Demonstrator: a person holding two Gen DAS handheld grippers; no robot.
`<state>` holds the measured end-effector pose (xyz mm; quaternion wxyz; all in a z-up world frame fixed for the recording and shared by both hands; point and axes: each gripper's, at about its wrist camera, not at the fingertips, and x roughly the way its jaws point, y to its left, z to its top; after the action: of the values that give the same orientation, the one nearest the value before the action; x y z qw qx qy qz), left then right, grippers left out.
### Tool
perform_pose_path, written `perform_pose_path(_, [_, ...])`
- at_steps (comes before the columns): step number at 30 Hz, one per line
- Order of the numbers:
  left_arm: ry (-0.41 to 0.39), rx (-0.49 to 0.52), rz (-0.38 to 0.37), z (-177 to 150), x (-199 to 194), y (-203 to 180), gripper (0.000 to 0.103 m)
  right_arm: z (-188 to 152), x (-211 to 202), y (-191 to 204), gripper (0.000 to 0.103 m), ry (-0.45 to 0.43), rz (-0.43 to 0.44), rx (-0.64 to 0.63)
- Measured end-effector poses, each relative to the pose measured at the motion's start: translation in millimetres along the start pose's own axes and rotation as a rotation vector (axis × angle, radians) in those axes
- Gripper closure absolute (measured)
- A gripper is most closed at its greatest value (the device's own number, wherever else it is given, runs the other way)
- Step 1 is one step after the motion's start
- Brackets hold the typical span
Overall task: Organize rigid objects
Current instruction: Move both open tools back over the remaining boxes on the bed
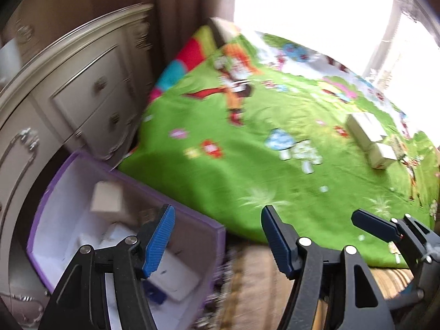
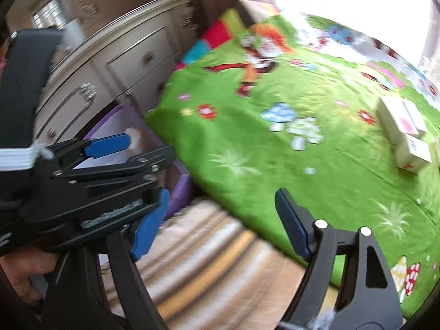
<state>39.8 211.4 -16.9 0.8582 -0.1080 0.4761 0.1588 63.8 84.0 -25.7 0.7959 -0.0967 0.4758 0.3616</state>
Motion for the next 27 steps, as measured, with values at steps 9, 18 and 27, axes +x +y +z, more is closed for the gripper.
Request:
perform_pose_path(9, [0.009,0.128,-0.142,29,13,-92,0.031,-4,-24,-114,0.021,-0.004,-0.137,0.175])
perform_pose_path(18, [0.046,0.163,-0.298,47,35,-193,0.019,-27,-60,-233,0.02,-0.012,-0.303,0.323])
perform_pose_path(27, [0.098,0.108,-0.325,61,71,-269,0.013,-44,-79,-313,0.019,-0.019,-0.427,0.394])
